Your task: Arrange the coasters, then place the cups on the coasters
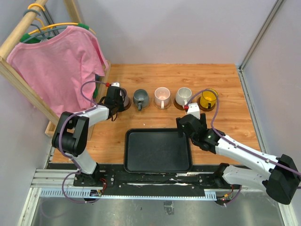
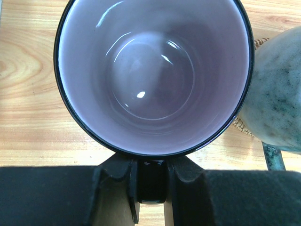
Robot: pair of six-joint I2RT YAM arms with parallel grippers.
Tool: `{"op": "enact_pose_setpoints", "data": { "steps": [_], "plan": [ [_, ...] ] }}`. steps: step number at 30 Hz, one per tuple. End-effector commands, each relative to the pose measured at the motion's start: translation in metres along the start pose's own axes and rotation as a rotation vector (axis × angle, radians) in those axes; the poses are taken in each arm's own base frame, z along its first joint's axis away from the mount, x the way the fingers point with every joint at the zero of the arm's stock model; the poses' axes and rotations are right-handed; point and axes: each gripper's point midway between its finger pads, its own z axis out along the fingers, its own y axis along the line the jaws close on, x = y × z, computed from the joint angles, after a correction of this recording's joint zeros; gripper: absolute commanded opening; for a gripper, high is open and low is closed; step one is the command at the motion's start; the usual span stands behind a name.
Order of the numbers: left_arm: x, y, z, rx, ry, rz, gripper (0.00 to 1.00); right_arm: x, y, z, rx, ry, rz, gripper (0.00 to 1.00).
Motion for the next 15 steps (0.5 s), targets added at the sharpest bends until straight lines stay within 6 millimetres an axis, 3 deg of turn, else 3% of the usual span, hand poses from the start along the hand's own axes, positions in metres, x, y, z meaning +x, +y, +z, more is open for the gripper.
{"op": "enact_pose_setpoints", "data": {
  "steps": [1,10,15],
  "plan": [
    [-0.018,-0.002,0.000,0.004,-0.047,-0.015,0.01,-0.017,0.005,-0.002,-0.015,-0.034,0.046,0.88],
    [-0.023,0.011,-0.009,-0.088,-0.055,0.007,0.10,-0.017,0.007,-0.001,-0.026,-0.034,0.054,0.88],
    [-0.025,0.006,-0.011,-0.090,-0.062,0.024,0.17,-0.018,0.008,-0.001,-0.032,-0.034,0.054,0.88]
  ]
}}
